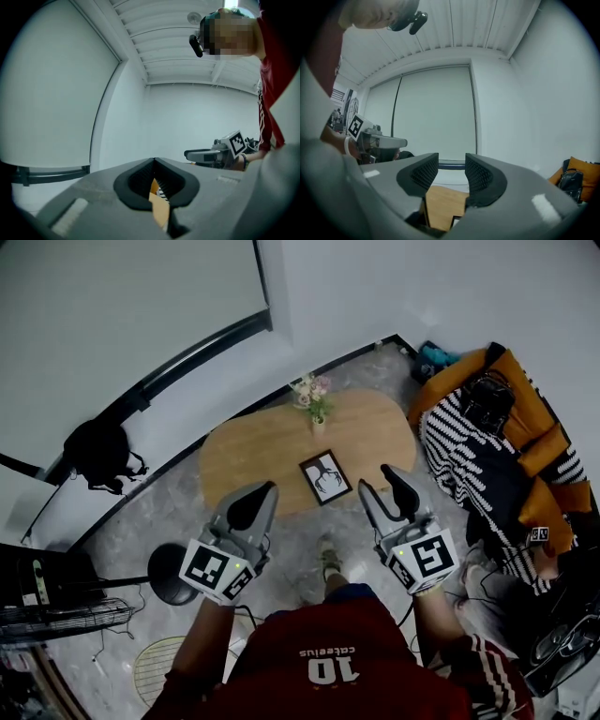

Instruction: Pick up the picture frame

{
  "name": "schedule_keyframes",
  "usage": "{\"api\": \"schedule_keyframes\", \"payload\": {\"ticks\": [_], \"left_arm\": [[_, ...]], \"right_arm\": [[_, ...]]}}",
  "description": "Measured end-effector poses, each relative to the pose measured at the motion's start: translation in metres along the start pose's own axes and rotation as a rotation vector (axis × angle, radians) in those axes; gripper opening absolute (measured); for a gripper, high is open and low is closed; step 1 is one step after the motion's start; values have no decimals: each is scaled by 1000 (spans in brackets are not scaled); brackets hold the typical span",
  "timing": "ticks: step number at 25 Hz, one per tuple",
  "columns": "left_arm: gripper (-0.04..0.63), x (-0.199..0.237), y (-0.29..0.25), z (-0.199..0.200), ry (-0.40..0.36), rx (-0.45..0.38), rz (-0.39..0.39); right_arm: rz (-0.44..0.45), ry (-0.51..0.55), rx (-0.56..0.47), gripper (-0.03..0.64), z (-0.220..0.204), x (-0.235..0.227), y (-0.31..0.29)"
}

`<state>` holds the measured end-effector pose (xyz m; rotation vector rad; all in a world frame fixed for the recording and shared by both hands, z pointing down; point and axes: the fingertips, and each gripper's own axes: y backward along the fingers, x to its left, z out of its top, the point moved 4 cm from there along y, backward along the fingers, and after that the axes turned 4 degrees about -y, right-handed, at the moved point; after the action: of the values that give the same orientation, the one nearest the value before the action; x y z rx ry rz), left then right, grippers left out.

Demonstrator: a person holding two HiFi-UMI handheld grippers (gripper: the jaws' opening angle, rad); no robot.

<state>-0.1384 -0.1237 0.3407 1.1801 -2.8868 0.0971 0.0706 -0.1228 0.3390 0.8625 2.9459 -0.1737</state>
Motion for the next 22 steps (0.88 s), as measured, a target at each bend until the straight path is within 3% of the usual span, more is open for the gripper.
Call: {"api": "schedule_keyframes", "payload": {"ticks": [12,18,22], "left_arm": [[3,28,-42,-42,31,54,3],[3,49,-70,-67,97,66,8],[3,55,-88,-79,13,70,-10]], "right_arm": [[-21,-9,114,166,-74,-45,-52],[-23,-25,170,166,-127,-74,-85],[-21,-18,221,167,-164,-91,-106]]}}
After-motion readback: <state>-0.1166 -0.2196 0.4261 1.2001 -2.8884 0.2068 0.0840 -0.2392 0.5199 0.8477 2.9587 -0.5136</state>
